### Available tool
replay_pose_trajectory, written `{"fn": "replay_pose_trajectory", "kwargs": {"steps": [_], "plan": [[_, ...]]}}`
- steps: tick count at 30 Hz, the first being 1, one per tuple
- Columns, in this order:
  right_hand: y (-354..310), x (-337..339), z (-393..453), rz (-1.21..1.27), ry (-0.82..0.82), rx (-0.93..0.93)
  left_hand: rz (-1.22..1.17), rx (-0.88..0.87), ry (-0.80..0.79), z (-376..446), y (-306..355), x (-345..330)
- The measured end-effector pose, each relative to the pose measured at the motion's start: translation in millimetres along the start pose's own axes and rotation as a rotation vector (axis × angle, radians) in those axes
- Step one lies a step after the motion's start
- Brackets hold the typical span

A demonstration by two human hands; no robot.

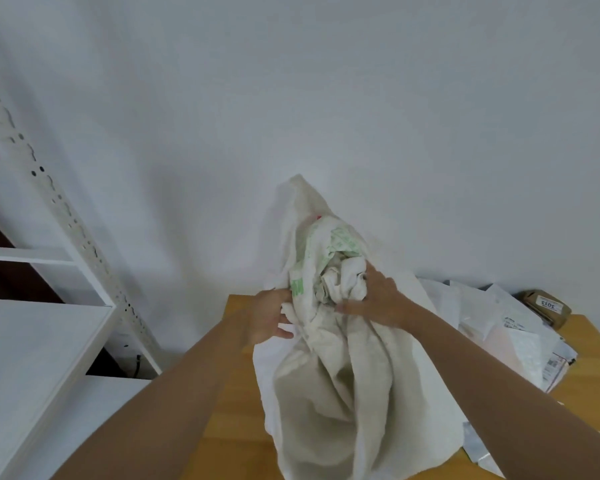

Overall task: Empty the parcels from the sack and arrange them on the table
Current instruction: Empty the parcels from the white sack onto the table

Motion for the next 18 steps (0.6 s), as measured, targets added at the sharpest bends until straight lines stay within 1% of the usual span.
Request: {"fn": "replay_pose_trajectory", "kwargs": {"steps": [4,6,8,9,11,14,15,18], "plan": [[-16.5,-15.9,-10.5,0.06,-0.241,0.018,-0.028,-0.017,-0.074,7.7,-0.3,-19.8],[-21.5,-23.8,-12.7,0.079,-0.291,0.004,-0.057,-0.036,-0.09,10.3,2.0,-27.6],[-24.0,-31.6,-9.3,0.124,-0.241,-0.031,-0.098,-0.042,-0.126,11.8,4.8,-35.8],[-25.0,-34.6,-6.5,0.137,-0.179,-0.063,-0.099,-0.041,-0.136,12.6,5.9,-39.2],[-23.7,-37.9,-2.7,0.127,-0.052,-0.106,-0.028,-0.033,-0.108,13.8,6.5,-43.0],[-21.2,-31.5,-6.6,0.008,0.03,-0.126,0.166,-0.099,0.013,11.5,9.8,-38.9],[-19.0,-27.8,-6.4,-0.015,0.038,-0.13,0.173,-0.143,0.076,10.7,11.8,-32.4],[-20.8,-8.4,-7.1,0.0,0.108,-0.1,0.073,-0.229,0.283,12.5,14.8,-4.3]]}}
Point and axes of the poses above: each hand's wrist, its own z-axis towards the middle knuckle, its own x-axis out of the back of the hand, y = z × x, the point moved 2 cm from there along z, towards the middle knuckle, and after that the axes turned 2 degrees about x, right-handed, at the moved point
